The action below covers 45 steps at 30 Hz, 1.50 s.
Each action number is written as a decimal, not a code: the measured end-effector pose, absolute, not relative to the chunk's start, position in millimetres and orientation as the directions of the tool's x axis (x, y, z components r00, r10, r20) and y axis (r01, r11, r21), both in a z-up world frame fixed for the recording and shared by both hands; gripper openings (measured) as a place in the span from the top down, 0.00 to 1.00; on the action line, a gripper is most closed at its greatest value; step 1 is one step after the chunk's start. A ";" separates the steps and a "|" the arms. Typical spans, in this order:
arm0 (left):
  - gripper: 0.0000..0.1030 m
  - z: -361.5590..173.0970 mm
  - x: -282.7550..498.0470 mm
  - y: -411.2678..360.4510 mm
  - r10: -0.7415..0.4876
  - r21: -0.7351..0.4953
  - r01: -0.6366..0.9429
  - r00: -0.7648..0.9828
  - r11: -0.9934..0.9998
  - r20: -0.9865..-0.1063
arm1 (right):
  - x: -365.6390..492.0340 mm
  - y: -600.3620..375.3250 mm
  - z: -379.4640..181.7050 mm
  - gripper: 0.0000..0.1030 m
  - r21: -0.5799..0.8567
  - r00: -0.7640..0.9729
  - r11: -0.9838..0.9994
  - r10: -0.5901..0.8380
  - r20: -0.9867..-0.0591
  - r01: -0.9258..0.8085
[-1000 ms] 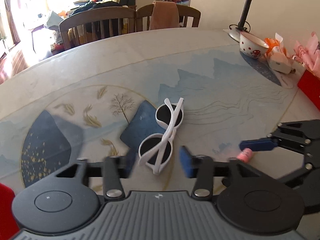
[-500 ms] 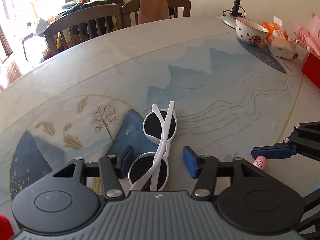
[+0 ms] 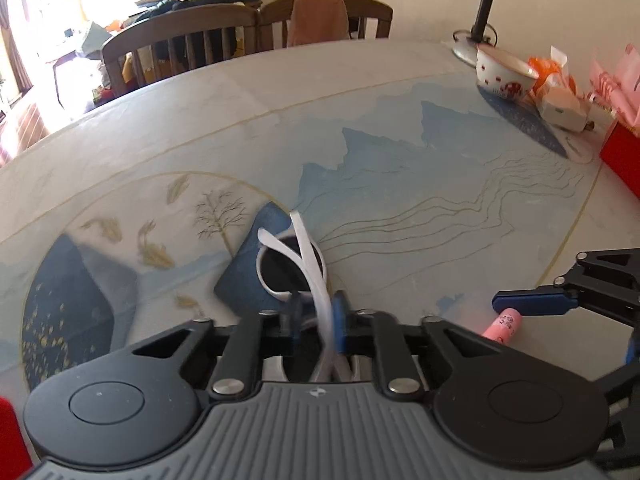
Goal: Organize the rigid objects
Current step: 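Lift the sunglasses with the left tool while the right tool lifts the pink tube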
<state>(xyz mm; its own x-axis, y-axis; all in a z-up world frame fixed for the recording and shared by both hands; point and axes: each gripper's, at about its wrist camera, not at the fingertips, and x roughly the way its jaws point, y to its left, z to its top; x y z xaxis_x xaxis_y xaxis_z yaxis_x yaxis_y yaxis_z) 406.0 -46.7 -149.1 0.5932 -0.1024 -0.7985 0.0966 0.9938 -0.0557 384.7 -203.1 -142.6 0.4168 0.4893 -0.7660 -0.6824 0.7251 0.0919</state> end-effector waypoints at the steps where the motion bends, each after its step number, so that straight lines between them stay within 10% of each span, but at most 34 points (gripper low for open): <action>1: 0.95 -148.2 402.7 -44.7 -0.107 -0.068 0.088 0.587 0.994 -0.803 | 384.0 -203.7 -141.8 0.43 0.097 0.416 0.726 0.491 -0.765 -0.680; 36: 0.96 -94.8 272.6 11.3 -0.152 -0.208 -0.011 0.645 0.978 -0.749 | 301.4 -162.6 -79.8 0.43 0.085 0.440 0.684 0.555 -0.706 -0.725; 39: 0.80 -97.0 274.5 4.1 -0.156 -0.200 0.005 0.639 0.980 -0.753 | 297.9 -167.9 -82.2 0.43 0.089 0.451 0.705 0.541 -0.710 -0.704; 42: 0.37 -102.2 278.6 -1.9 -0.169 -0.209 0.011 0.631 0.978 -0.757 | 295.5 -176.4 -83.0 0.43 0.096 0.462 0.725 0.529 -0.712 -0.682; 45: 0.30 -108.7 285.3 -10.5 -0.147 -0.174 0.018 0.627 0.985 -0.765 | 295.8 -186.8 -84.2 0.43 0.102 0.474 0.746 0.517 -0.713 -0.658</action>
<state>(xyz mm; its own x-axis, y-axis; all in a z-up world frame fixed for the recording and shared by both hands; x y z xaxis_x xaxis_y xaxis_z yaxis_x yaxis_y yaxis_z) 285.3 -10.5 -108.7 0.6267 -0.1468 -0.7653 0.0181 0.9846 -0.1741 295.8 -186.8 -84.2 0.4742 0.5165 -0.7130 -0.6583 0.7458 0.1025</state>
